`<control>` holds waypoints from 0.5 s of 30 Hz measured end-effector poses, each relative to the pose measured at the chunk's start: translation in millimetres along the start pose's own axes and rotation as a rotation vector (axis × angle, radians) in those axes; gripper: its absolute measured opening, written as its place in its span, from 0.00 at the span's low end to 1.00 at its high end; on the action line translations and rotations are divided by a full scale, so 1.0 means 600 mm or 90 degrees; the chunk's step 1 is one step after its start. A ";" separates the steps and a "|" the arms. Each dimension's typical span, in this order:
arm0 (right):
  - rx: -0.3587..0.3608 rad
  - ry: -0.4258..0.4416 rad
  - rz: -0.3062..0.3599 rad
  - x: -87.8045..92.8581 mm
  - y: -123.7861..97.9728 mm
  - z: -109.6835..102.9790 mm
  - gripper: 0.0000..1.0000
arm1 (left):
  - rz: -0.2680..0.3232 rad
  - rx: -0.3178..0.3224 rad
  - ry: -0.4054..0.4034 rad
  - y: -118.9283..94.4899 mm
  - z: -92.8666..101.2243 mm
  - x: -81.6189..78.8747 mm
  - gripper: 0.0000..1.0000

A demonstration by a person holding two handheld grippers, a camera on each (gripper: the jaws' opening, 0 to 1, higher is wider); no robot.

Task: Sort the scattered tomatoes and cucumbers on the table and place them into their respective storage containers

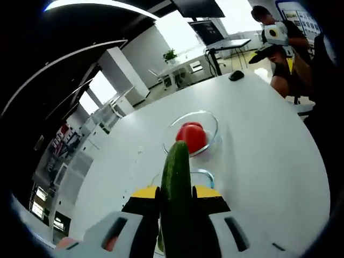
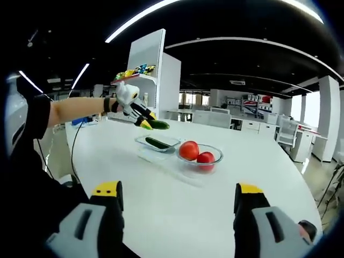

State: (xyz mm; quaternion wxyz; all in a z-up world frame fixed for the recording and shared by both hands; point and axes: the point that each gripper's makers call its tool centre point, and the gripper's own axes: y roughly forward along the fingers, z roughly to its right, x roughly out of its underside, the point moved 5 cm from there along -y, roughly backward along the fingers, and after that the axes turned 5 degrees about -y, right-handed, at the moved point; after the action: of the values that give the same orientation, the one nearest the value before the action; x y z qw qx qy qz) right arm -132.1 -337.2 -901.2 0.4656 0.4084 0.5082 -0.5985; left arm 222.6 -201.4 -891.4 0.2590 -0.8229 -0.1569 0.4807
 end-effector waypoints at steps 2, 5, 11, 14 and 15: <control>0.000 0.002 -0.004 0.003 0.004 0.002 0.81 | -0.005 0.006 0.004 0.003 -0.002 0.013 0.23; 0.005 0.004 -0.013 0.008 0.008 0.006 0.81 | -0.018 0.016 0.001 0.010 -0.001 0.033 0.23; 0.015 0.017 -0.019 0.015 0.012 0.013 0.81 | -0.050 0.044 -0.001 0.047 0.000 0.068 0.23; 0.014 0.015 -0.025 0.018 0.013 0.013 0.81 | -0.064 0.048 0.009 0.058 0.000 0.077 0.23; 0.015 0.016 -0.026 0.019 0.013 0.014 0.81 | -0.063 0.048 0.009 0.060 0.000 0.077 0.23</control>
State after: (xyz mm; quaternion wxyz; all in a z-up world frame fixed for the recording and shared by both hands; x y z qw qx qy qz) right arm -127.4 -347.6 -912.3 0.4420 0.4108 0.5151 -0.6087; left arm 245.3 -207.2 -945.1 0.3145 -0.8070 -0.1772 0.4674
